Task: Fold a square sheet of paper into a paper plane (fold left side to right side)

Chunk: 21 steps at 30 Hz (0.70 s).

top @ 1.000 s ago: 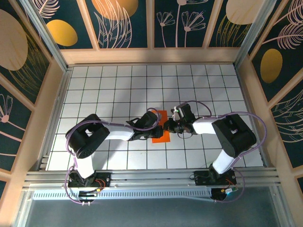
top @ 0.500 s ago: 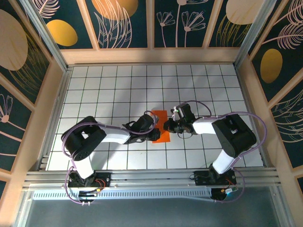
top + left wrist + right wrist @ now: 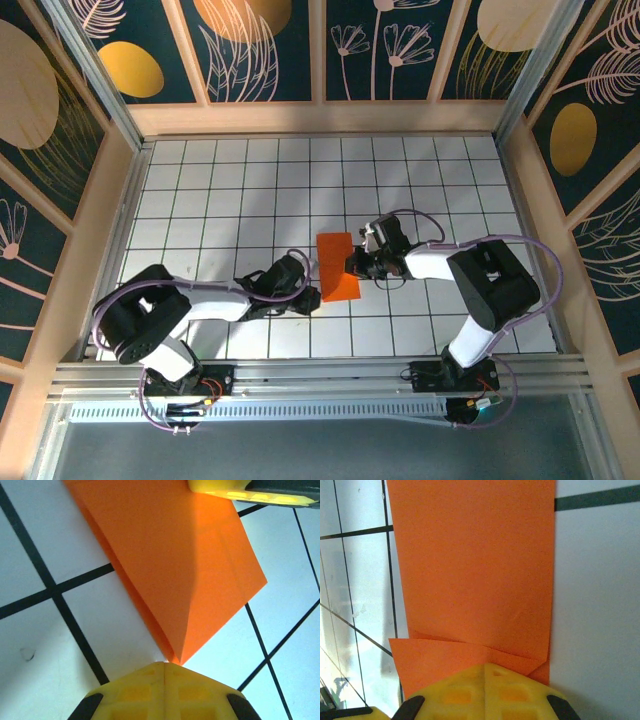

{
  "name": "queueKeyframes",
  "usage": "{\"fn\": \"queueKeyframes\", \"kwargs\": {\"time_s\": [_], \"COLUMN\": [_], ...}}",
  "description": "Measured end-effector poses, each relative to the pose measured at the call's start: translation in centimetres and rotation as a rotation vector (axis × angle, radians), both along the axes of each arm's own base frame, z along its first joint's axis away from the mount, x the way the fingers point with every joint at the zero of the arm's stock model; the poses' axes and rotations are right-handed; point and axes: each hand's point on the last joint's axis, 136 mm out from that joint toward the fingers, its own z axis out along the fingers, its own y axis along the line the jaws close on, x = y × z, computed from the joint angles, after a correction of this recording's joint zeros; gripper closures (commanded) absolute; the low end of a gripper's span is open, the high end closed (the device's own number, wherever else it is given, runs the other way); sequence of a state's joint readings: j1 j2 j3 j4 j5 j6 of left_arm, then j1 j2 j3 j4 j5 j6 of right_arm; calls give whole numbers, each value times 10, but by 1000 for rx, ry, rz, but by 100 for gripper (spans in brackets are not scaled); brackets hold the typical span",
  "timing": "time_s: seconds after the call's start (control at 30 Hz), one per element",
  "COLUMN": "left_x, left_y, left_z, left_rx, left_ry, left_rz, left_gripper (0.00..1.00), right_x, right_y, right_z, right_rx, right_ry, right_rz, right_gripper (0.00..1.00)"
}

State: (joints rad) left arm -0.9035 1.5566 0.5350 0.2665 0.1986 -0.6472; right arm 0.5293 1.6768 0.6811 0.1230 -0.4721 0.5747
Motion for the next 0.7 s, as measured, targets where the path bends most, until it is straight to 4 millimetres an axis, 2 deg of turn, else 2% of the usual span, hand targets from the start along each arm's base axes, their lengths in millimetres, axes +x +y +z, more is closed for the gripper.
{"fn": "queueKeyframes", "kwargs": {"time_s": [0.07, 0.17, 0.33, 0.4, 0.5, 0.6, 0.7], "left_x": [0, 6, 29, 39, 47, 52, 59], "left_y": [2, 6, 21, 26, 26, 20, 12], "left_z": [6, 20, 47, 54, 57, 53, 46], "left_rx": [-10, -43, -135, -168, -194, -205, -212], "left_ry": [-13, -38, -58, -61, -51, -21, 8], "left_rz": [8, 46, 166, 209, 235, 235, 230], "left_gripper": [98, 85, 58, 54, 50, 49, 50], "right_x": [1, 2, 14, 24, 30, 26, 18], "right_y": [0, -3, -12, -20, -38, -58, -73], "right_z": [1, 6, 43, 63, 85, 91, 89], "right_rx": [-5, -15, -23, -20, -8, -1, 8], "right_ry": [2, -6, -132, -201, -282, -319, -326], "right_rz": [-4, -15, -52, -89, -153, -216, -256], "right_gripper": [88, 73, 46, 32, 16, 4, 1]}}
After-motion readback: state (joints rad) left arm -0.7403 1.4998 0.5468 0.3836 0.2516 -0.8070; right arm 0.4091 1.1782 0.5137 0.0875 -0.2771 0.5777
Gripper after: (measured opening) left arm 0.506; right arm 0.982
